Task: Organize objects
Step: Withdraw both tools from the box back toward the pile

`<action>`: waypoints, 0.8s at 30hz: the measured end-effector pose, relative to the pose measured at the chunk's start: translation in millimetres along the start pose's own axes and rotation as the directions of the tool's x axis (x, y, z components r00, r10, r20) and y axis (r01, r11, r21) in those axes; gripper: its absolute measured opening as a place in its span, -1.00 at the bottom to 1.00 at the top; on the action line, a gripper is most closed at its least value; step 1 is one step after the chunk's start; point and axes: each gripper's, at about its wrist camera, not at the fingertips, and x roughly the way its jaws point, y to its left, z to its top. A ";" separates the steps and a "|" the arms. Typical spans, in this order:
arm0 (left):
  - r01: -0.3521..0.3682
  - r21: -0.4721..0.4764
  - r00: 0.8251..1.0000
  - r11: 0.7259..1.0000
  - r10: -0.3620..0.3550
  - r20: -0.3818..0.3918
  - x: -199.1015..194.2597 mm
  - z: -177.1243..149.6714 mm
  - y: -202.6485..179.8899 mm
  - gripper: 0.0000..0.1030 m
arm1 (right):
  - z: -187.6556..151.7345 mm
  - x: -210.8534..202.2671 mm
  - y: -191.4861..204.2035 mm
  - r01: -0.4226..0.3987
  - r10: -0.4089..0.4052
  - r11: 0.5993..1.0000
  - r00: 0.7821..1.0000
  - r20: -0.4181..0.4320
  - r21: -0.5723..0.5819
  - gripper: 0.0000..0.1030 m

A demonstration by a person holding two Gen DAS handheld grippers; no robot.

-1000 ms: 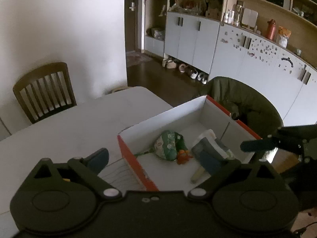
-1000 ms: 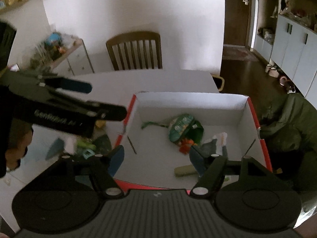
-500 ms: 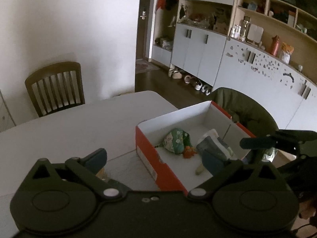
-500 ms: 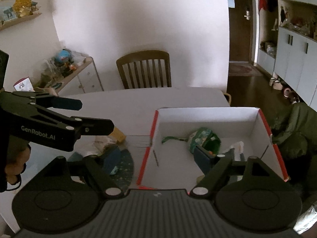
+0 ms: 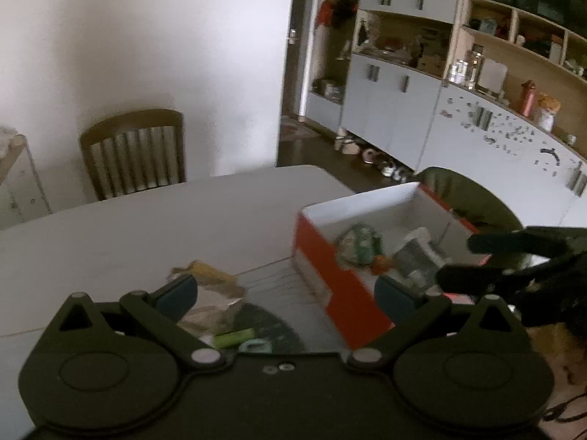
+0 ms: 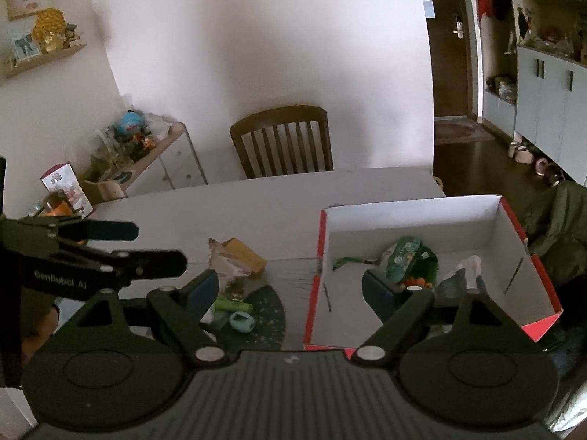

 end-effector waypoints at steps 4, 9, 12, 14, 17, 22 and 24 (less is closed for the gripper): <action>-0.015 -0.028 1.000 1.000 0.015 -0.021 -3.7 -17.5 19.8 0.99 | -3.1 4.2 10.4 -0.014 0.014 1.000 1.000 -0.006 -0.005 0.80; -0.039 -0.069 0.998 0.997 0.035 -0.059 -4.0 -47.2 41.2 0.99 | -8.1 13.1 27.2 -0.031 0.030 0.999 0.999 -0.029 -0.037 0.91; -0.045 -0.071 0.996 0.996 0.040 -0.077 -2.4 -63.0 50.1 0.99 | -11.4 22.0 34.8 -0.031 0.029 0.999 0.998 -0.048 -0.040 0.92; -0.049 -0.066 0.995 0.997 0.043 -0.092 0.2 -72.7 52.9 0.99 | -13.9 29.3 39.7 -0.024 0.021 0.999 0.998 -0.066 -0.046 0.92; -0.050 -0.064 0.993 0.997 0.043 -0.112 6.2 -87.5 56.6 0.99 | -18.9 41.3 47.3 -0.024 0.019 0.998 0.995 -0.095 -0.051 0.92; -0.050 -0.048 0.991 0.998 0.044 -0.128 17.7 -107.3 60.1 0.99 | -27.5 65.2 59.4 -0.017 0.006 0.997 0.988 -0.154 -0.072 0.92; -0.047 -0.036 0.991 0.998 0.042 -0.128 23.3 -113.6 60.5 0.99 | -31.4 75.5 63.9 -0.018 0.003 0.997 0.983 -0.185 -0.078 0.92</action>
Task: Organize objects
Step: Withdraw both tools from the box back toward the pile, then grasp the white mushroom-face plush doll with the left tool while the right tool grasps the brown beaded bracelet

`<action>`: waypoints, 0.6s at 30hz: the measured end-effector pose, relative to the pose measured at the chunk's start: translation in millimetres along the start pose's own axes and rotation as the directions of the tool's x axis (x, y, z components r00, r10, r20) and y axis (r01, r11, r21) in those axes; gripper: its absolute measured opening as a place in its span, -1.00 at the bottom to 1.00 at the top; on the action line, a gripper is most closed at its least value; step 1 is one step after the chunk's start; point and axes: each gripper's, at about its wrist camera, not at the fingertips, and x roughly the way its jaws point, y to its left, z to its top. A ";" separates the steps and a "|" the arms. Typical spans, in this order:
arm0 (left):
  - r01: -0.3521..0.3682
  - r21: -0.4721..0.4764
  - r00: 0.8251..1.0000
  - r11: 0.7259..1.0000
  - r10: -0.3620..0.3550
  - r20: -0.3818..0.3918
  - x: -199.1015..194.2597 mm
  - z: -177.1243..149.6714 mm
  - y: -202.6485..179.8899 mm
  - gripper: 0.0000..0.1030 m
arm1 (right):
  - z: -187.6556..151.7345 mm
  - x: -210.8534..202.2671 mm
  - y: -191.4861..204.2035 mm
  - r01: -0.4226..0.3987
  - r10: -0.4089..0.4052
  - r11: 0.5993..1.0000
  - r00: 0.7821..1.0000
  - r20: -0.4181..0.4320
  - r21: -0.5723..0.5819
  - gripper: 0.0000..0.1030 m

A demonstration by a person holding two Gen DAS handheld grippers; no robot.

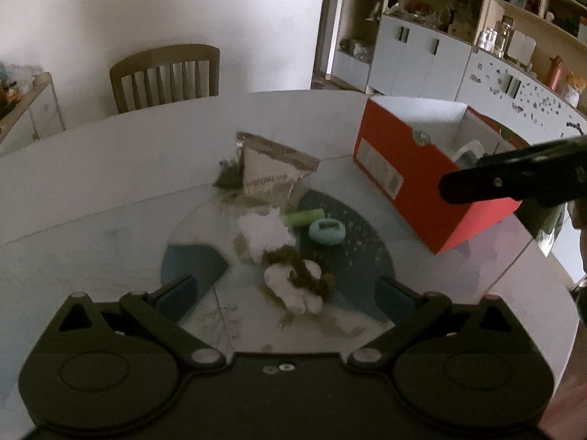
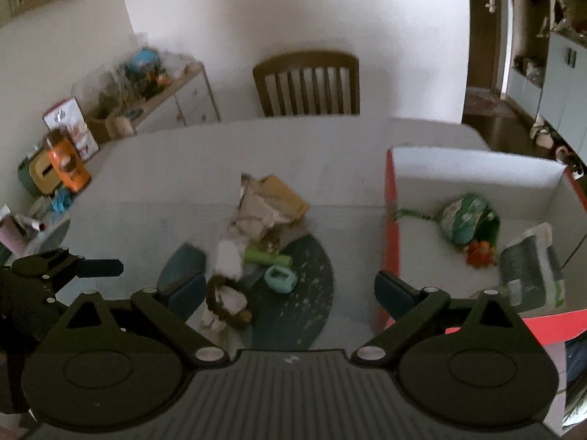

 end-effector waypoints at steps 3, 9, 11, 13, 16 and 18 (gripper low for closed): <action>-0.004 0.023 1.000 1.000 0.004 -0.008 10.9 -4.3 -1.8 0.99 | -1.8 14.5 6.2 0.000 0.000 1.000 0.999 -0.035 -0.010 0.92; -0.001 0.046 1.000 0.999 0.002 -0.028 32.2 -10.6 -2.1 0.98 | -3.1 41.0 18.3 0.004 -0.007 1.000 0.996 -0.089 -0.030 0.92; 0.002 0.045 1.000 0.999 0.000 -0.030 37.7 -11.6 -0.3 0.98 | -4.1 49.2 22.1 0.002 -0.005 0.999 0.994 -0.108 -0.037 0.92; 0.002 0.045 0.999 0.999 -0.001 -0.032 43.5 -12.4 1.6 0.98 | -4.4 56.1 25.6 -0.004 -0.001 0.999 0.992 -0.124 -0.039 0.92; -0.007 0.056 0.999 0.998 0.009 -0.043 53.3 -14.8 3.1 0.91 | -2.2 66.2 29.5 -0.027 0.024 0.999 0.989 -0.148 -0.018 0.92; -0.009 0.062 0.999 0.998 0.013 -0.052 59.3 -15.6 3.5 0.87 | 0.1 73.0 33.1 -0.041 0.038 0.999 0.986 -0.162 -0.012 0.91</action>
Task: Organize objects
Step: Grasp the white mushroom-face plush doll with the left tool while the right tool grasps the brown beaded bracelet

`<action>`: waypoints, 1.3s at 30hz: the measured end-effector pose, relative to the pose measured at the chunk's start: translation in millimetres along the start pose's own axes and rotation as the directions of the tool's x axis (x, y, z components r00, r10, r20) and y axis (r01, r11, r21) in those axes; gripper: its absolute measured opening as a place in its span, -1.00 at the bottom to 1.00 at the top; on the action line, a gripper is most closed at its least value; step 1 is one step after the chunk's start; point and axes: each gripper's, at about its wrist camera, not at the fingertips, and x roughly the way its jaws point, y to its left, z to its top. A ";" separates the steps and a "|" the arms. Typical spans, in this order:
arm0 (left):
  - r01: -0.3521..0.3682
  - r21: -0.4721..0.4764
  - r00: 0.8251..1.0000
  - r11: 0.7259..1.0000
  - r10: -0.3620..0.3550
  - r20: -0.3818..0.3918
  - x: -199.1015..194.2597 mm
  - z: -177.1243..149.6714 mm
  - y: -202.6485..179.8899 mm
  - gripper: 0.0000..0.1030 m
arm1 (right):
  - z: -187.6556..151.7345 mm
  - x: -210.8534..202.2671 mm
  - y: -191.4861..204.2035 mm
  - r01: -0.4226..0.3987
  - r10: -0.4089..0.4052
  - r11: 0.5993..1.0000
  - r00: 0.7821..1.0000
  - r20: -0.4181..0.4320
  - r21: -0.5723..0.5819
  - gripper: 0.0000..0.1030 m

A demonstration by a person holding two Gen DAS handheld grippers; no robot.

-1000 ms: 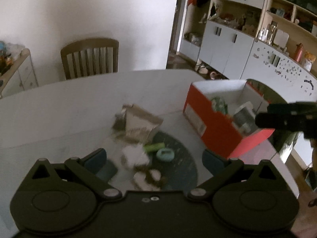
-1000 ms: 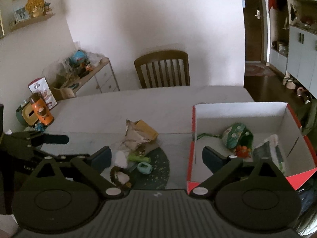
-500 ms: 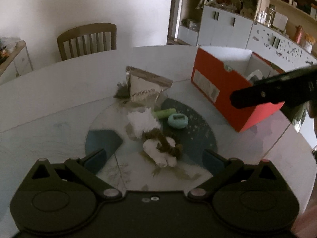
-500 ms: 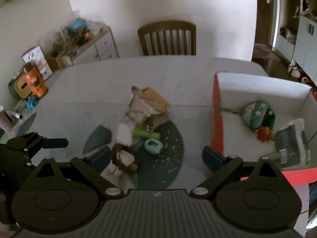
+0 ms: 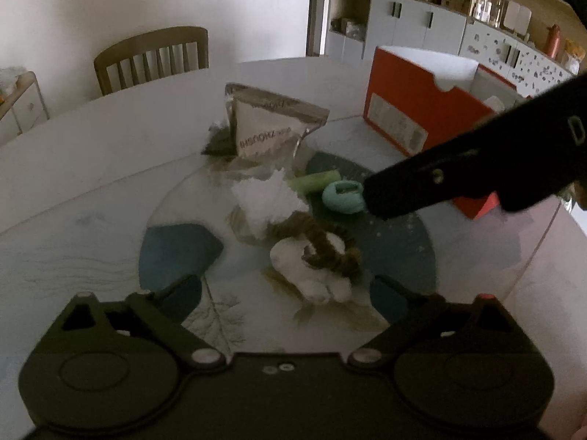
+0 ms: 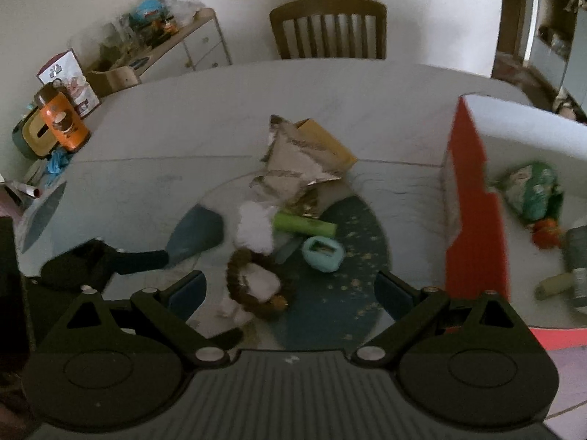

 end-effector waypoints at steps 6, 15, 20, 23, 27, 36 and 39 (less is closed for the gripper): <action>-0.016 0.032 1.000 0.999 0.016 0.004 9.8 -1.2 -2.4 0.71 | 7.0 22.0 14.7 -0.013 0.011 0.999 0.999 -0.040 -0.051 0.77; 0.005 0.041 1.000 0.999 -0.005 -0.010 20.0 0.9 -5.3 0.55 | 13.0 50.7 29.4 -0.029 0.019 0.996 0.993 -0.116 -0.080 0.19; 0.007 0.057 1.000 0.998 -0.006 -0.008 22.4 1.6 -7.7 0.43 | 14.1 61.3 38.2 -0.010 -0.008 0.992 0.990 -0.143 -0.122 -0.16; 0.019 0.060 1.000 0.998 -0.018 -0.006 22.5 2.0 -8.5 0.30 | 13.3 64.4 41.2 0.003 -0.026 0.989 0.987 -0.156 -0.145 -0.28; 0.038 0.056 0.999 0.998 -0.038 0.000 20.5 2.6 -9.5 0.05 | 14.4 62.4 41.8 -0.006 -0.016 0.990 0.988 -0.151 -0.143 -0.51; 0.058 0.034 0.998 0.998 -0.057 -0.014 18.2 3.9 -9.1 -0.31 | 14.3 56.3 35.9 -0.027 0.012 0.994 0.990 -0.144 -0.102 -0.79; 0.064 0.013 0.998 0.998 -0.063 -0.024 17.3 3.9 -6.9 -0.44 | 15.3 48.9 28.6 -0.044 0.034 0.997 0.991 -0.131 -0.071 -0.79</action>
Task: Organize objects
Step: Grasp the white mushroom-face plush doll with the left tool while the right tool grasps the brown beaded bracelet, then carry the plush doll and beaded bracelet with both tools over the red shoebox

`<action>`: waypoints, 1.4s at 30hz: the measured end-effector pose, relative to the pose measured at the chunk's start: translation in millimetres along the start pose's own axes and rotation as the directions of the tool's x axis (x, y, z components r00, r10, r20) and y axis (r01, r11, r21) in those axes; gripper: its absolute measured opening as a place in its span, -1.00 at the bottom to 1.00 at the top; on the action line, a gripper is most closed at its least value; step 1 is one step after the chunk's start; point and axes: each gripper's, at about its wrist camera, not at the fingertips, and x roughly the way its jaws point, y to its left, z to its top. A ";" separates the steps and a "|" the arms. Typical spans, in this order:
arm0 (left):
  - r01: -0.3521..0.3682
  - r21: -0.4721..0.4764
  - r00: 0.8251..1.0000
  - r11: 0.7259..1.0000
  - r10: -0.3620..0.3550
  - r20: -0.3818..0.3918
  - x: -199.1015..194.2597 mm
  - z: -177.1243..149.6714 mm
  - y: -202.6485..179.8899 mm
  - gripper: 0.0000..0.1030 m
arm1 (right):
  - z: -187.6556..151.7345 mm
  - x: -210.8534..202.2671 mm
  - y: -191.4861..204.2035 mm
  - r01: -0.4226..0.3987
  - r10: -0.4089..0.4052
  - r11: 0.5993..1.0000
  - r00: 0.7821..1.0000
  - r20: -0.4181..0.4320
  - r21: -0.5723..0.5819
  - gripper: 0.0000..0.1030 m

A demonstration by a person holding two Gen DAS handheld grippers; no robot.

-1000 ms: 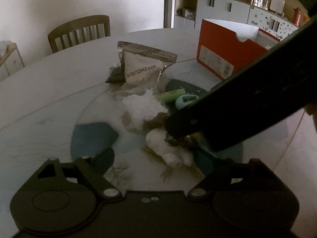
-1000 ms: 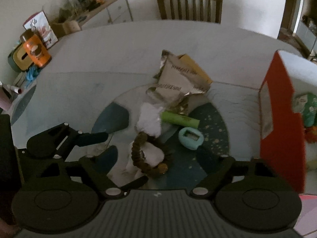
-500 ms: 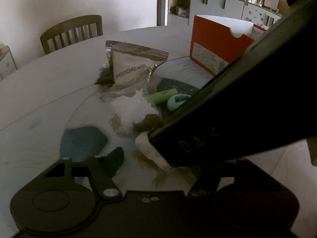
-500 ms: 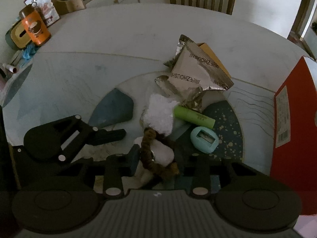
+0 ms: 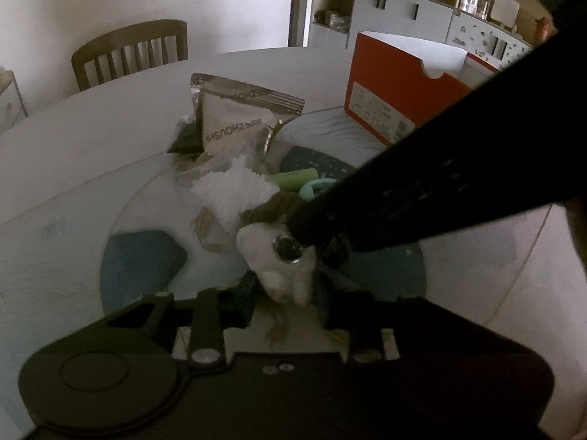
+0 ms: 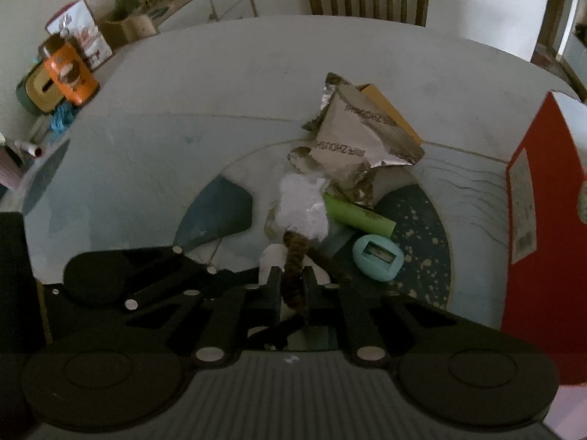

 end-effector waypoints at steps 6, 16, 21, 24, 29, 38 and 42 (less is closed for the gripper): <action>0.015 -0.031 1.000 0.999 -0.015 -0.010 -3.9 -0.5 0.8 -0.49 | -4.2 -16.8 -9.7 -0.006 0.005 0.999 0.999 0.042 0.034 -0.83; 0.054 -0.106 0.998 0.993 -0.053 0.012 -30.7 8.8 -3.1 -0.49 | -17.8 -61.9 -35.0 -0.063 0.047 0.989 0.992 0.117 0.136 -0.84; 0.077 -0.123 0.997 0.989 -0.075 0.024 -54.0 19.2 -10.9 -0.49 | -25.8 -91.1 -47.4 -0.076 0.050 0.982 0.988 0.148 0.175 -0.84; 0.091 -0.111 0.996 0.990 -0.087 0.035 -64.9 27.9 -18.8 -0.49 | -31.6 -108.9 -57.7 -0.077 0.046 0.978 0.986 0.159 0.196 -0.84; 0.120 -0.079 0.992 0.990 -0.115 0.060 -83.8 43.4 -36.7 -0.49 | -42.5 -138.8 -77.9 -0.072 0.022 0.968 0.979 0.203 0.239 -0.84; 0.154 -0.025 0.985 0.988 -0.152 0.078 -89.9 70.2 -70.9 -0.49 | -56.2 -184.4 -120.5 -0.069 -0.030 0.946 0.954 0.299 0.318 -0.84; 0.162 0.001 0.984 0.987 -0.162 0.080 -86.6 82.0 -87.0 -0.49 | -58.8 -193.8 -141.5 -0.044 -0.065 0.942 0.949 0.309 0.333 -0.84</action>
